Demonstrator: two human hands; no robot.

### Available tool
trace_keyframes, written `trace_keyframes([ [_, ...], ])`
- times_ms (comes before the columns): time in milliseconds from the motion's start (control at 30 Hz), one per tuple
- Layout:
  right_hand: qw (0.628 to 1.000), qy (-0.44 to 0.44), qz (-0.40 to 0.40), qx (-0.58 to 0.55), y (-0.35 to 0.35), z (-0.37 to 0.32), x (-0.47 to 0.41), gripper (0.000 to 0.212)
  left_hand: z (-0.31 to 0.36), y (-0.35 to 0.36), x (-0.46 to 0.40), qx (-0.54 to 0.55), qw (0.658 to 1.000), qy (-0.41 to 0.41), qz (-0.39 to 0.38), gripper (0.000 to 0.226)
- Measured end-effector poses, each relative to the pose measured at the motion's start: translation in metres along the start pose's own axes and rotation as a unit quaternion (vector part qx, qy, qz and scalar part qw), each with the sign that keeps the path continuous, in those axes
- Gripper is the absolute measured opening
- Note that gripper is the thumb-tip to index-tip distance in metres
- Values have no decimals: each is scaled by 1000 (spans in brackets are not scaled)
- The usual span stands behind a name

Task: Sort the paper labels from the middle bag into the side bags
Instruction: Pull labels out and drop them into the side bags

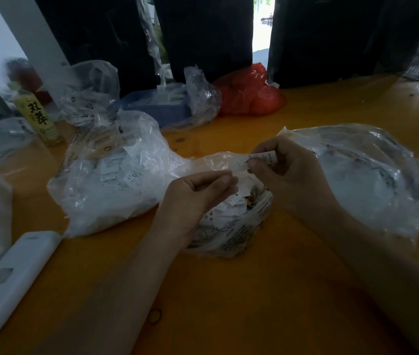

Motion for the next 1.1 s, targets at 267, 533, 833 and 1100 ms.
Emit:
trace_keyframes([
  [267, 997, 15, -28, 77, 3, 6, 0, 7, 5, -1, 2, -10, 999, 5, 31, 25],
  [533, 994, 19, -54, 95, 11, 9, 1, 28, 10, -1, 6, -107, 992, 27, 61, 16],
  [833, 994, -7, -20, 103, 14, 4, 5, 12, 10, -3, 4, -52, 995, 6, 87, 22],
  [1100, 994, -10, 7, 109, 7, 2, 3, 13, 24, -2, 9, -200, 973, 79, 87, 15],
])
Point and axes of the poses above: each hand's wrist, its own x-axis away from the middle knuckle, its own y-axis out of the palm, z = x × y, the point moved 5 cm from there along -x, towards the middle knuckle, and after that the axes turned 3 degrees about -z, right-handed, at the moved point
